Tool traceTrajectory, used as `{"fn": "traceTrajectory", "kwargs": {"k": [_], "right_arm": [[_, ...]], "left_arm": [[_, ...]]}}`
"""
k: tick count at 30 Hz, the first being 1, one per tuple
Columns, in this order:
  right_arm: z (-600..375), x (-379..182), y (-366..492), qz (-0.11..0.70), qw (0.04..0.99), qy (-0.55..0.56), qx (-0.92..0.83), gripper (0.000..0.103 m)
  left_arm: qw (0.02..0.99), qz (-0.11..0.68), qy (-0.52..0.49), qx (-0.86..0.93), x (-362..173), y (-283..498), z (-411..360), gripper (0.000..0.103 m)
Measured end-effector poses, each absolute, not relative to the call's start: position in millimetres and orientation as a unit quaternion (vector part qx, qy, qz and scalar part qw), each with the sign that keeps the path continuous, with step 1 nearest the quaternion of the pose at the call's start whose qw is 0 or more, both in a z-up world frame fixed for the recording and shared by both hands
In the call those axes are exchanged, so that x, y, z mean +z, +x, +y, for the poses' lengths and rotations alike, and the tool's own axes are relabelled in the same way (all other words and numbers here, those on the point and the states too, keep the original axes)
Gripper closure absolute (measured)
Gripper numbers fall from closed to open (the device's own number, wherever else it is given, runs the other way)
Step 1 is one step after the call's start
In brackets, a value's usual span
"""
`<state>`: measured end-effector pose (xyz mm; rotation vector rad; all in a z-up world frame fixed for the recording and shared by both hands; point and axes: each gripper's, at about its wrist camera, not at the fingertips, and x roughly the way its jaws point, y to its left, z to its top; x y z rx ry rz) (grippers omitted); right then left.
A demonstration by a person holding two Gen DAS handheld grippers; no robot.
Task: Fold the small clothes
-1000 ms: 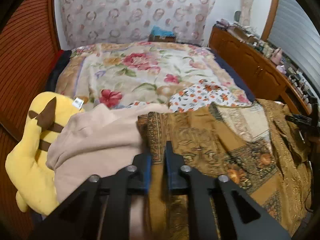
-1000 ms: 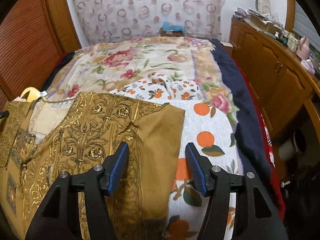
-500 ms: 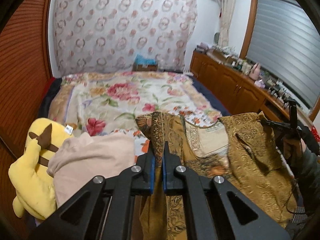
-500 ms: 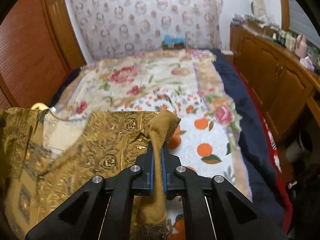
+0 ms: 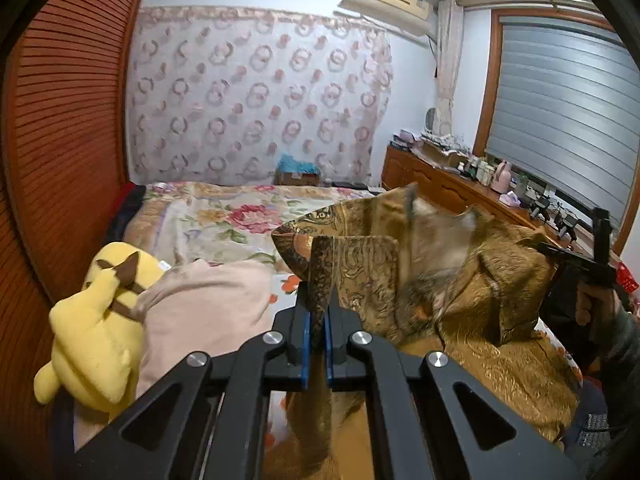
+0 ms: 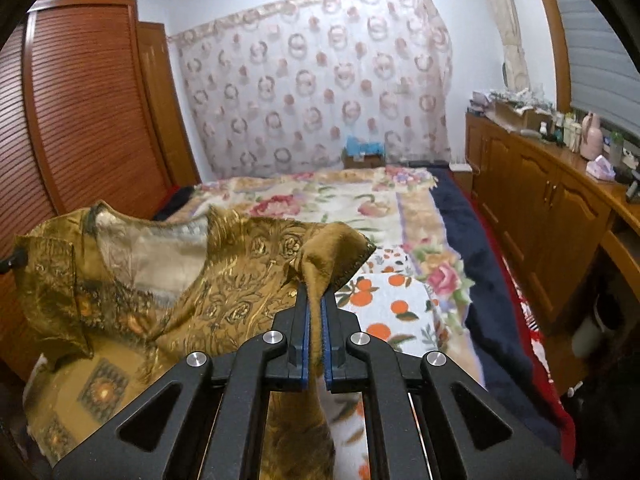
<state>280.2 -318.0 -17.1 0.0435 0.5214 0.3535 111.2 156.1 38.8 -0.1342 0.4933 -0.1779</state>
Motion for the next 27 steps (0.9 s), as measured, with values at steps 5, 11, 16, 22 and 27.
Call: {"fn": "traceTrajectory", "kwargs": {"k": [5, 11, 16, 22, 27], "right_arm": [[-331.7, -17.8, 221.6, 0.233, 0.955, 0.027, 0.181, 0.101], [-344.2, -40.4, 155.4, 0.242, 0.952, 0.026, 0.186, 0.101], [-354.9, -59.7, 114.8, 0.269, 0.943, 0.025, 0.195, 0.101], [-357.3, -83.2, 89.1, 0.310, 0.928, -0.002, 0.206, 0.100], [-363.2, -88.1, 77.7, 0.317, 0.925, -0.028, 0.206, 0.093]], "left_arm": [[0.965, 0.240, -0.076, -0.077, 19.3, 68.0, 163.5, 0.100], [0.963, 0.243, -0.095, -0.062, -9.2, 11.7, 176.1, 0.100], [0.960, 0.259, -0.097, -0.049, -28.0, -25.0, 175.3, 0.100], [0.957, 0.265, -0.106, -0.053, -42.6, -45.3, 180.3, 0.099], [0.960, 0.258, -0.095, -0.050, -42.0, -56.2, 187.8, 0.071]]}}
